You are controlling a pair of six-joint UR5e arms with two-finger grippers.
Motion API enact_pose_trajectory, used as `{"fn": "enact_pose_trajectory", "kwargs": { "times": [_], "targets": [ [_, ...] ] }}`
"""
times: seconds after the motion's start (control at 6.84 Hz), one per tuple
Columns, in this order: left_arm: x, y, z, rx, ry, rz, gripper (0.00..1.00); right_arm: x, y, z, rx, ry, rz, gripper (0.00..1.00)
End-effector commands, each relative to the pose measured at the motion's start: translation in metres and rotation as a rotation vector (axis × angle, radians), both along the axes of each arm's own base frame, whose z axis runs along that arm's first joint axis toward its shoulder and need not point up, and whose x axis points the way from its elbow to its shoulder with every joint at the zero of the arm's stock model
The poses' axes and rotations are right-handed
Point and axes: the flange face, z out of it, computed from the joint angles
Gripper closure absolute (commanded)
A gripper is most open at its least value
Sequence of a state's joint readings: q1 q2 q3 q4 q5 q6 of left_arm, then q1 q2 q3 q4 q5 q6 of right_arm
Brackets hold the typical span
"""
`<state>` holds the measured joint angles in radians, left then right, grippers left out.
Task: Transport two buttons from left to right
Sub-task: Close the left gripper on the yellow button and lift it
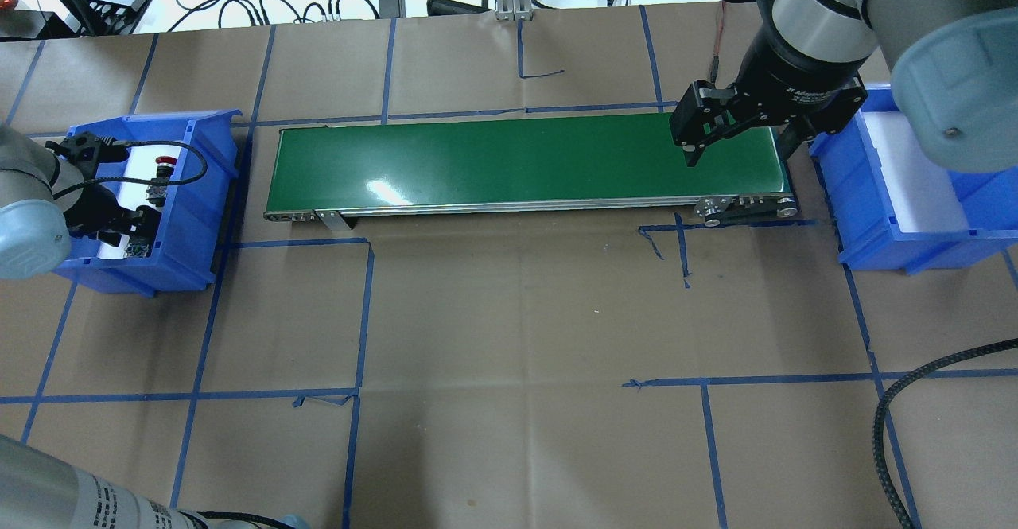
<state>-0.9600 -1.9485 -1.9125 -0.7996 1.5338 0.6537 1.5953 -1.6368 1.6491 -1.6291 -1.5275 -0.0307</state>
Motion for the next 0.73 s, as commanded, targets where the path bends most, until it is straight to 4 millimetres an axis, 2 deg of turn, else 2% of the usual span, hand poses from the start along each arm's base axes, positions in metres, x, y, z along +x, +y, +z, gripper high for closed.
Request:
{"fn": "enact_pose_trajectory", "kwargs": {
  "times": [0.0, 0.29, 0.44, 0.58],
  "targets": [
    [0.001, 0.000, 0.000, 0.002, -0.006, 0.003, 0.43, 0.000, 0.000, 0.000, 0.000, 0.000, 0.000, 0.00],
    [0.000, 0.001, 0.007, -0.003, -0.007, 0.012, 0.85, 0.000, 0.000, 0.000, 0.000, -0.001, 0.000, 0.00],
    [-0.001, 0.001, 0.015, -0.013, -0.014, 0.011, 0.95, 0.000, 0.000, 0.000, 0.000, -0.001, 0.000, 0.00],
    [0.000, -0.003, 0.022, -0.017, -0.016, 0.011, 0.96, 0.000, 0.000, 0.000, 0.000, -0.001, 0.000, 0.00]
  ]
}}
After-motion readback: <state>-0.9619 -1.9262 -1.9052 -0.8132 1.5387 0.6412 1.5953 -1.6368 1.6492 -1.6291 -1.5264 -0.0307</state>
